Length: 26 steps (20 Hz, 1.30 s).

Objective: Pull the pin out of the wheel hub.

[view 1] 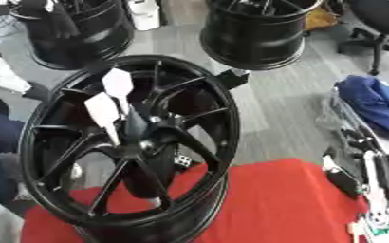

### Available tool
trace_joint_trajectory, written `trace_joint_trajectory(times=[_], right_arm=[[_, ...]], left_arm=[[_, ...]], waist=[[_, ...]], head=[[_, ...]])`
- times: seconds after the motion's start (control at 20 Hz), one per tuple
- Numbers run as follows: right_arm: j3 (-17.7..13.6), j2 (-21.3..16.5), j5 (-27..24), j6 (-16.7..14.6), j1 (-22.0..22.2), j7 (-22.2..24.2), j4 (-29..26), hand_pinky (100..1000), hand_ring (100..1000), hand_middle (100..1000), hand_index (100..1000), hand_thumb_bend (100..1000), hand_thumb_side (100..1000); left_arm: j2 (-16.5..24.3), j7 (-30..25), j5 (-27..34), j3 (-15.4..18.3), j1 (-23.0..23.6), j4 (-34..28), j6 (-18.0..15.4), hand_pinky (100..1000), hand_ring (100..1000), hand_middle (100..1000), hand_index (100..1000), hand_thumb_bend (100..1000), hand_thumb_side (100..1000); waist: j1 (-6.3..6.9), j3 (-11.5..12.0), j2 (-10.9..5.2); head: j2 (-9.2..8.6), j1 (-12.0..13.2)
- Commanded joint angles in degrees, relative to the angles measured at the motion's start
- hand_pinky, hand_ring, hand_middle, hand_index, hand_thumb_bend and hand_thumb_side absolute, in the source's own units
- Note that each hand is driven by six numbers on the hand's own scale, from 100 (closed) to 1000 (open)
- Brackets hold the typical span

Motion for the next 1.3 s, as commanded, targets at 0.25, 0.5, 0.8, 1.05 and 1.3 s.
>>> trace_joint_trajectory(times=[0.25,0.5,0.8,1.05,1.3], right_arm=[[0.02,-1.19,0.07,-0.25,-0.36,0.23,-0.44,743,831,1000,888,100,263],[-0.01,-1.17,0.02,-0.33,-0.38,0.24,-0.41,743,831,1000,888,100,263],[0.05,-1.14,-0.01,-0.45,-0.48,0.37,-0.38,743,831,1000,888,100,263],[0.10,-1.12,0.00,-0.55,-0.54,0.46,-0.34,743,831,1000,888,100,263],[0.09,-1.11,0.01,-0.62,-0.58,0.49,-0.32,743,831,1000,888,100,263]], left_arm=[[-3.11,-3.67,-4.08,-2.74,-2.20,5.49,-3.36,754,654,648,777,620,273],[-4.79,-5.08,-5.18,-3.38,-2.65,8.48,-5.13,761,659,650,777,596,241],[-5.85,-5.50,-5.83,-4.67,-2.67,11.06,-6.61,759,653,641,767,579,222],[-6.76,-5.51,-6.36,-5.69,-2.66,12.71,-7.78,759,658,648,770,563,201],[-7.37,-5.51,-6.95,-6.26,-2.50,13.86,-8.67,769,681,677,786,562,188]], waist=[[0.13,-0.29,-0.66],[0.15,-0.33,-0.56],[0.19,-0.40,-0.56],[0.26,-0.52,-0.58],[0.32,-0.68,-0.58]], head=[[-0.62,-0.49],[-0.71,-0.66],[-0.83,-0.50],[-0.81,-0.46],[-0.84,-0.42]])
